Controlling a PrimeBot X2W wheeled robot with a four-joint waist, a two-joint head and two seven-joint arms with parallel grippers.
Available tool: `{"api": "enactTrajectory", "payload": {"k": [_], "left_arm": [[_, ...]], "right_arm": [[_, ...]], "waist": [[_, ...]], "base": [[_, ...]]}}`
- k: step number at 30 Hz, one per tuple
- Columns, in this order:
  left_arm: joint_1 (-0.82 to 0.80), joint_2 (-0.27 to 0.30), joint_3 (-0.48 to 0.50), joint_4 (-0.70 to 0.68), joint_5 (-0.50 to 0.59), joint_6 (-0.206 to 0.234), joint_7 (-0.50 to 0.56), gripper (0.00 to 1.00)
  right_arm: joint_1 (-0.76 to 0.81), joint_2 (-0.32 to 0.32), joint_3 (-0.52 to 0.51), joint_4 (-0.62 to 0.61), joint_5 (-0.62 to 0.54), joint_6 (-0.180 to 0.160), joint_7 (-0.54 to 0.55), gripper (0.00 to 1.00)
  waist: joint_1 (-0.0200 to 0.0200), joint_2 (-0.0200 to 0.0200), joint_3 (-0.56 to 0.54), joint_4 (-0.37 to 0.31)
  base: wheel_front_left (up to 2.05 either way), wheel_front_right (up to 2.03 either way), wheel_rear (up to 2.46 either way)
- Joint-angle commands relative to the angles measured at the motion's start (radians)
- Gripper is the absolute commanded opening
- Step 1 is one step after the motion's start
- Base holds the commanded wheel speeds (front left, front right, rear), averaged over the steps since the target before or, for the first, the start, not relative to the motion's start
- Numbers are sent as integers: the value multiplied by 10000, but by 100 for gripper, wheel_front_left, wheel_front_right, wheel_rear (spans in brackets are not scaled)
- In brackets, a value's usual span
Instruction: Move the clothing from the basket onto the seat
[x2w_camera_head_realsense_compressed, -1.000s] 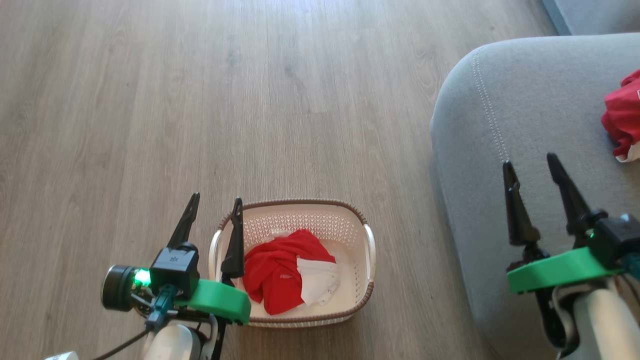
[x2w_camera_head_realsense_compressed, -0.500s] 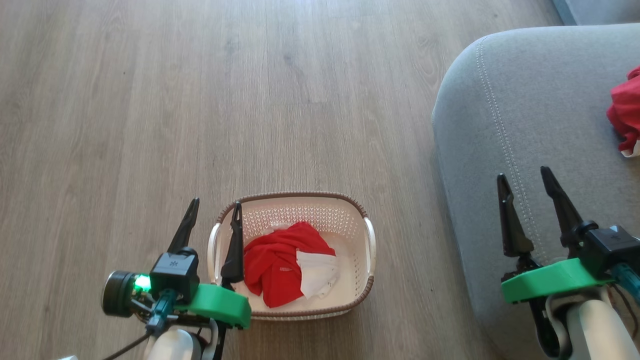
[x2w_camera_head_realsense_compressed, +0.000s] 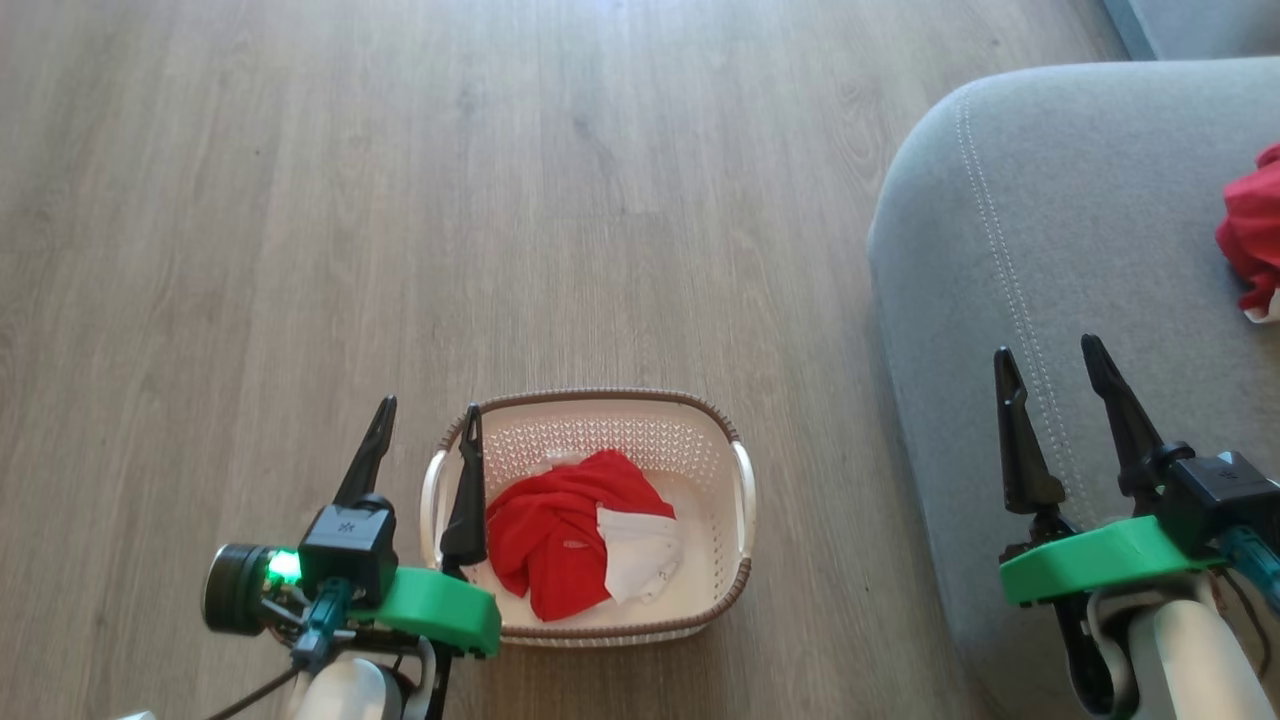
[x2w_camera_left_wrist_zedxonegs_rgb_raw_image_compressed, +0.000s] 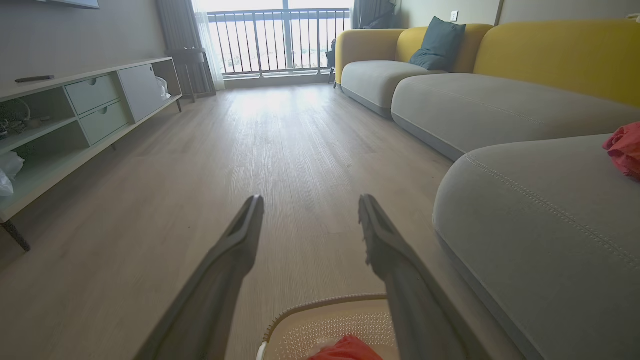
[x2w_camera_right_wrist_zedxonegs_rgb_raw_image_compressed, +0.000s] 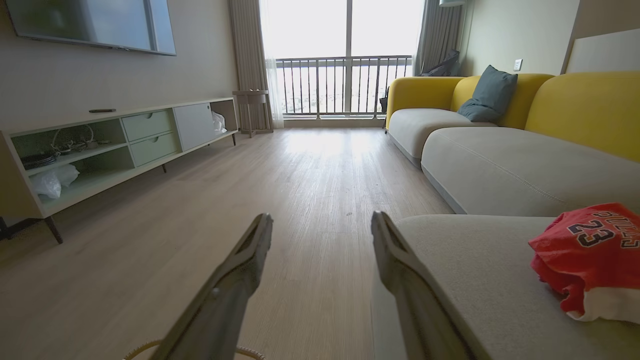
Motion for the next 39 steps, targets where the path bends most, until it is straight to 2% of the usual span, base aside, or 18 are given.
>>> {"api": "enactTrajectory", "payload": {"k": [1,11,29,34,39], "left_arm": [[-343,-56,405,-314,3,104,-51,100],[-254,-56,488,-230,-170,260,-51,100],[-372,-57,376,-221,-253,138,-51,100],[-482,-57,186,437,-94,124,-51,100],[-971,-57,-145,1294,92,-50,-51,100]], "right_arm": [[-209,-43,167,-329,-84,-2,-65,100],[-206,-77,269,-216,-45,-2,-65,100],[-354,-225,330,-182,-3,-2,-65,100],[-430,-264,269,-100,-87,-2,-65,100],[-632,-387,338,-122,-243,-2,-65,100]], "waist": [[0,0,-49,69],[0,0,-172,242],[0,0,46,224],[0,0,467,109],[0,0,1378,-41]], "base": [[0,0,0],[0,0,0],[0,0,0],[0,0,0],[0,0,0]]}}
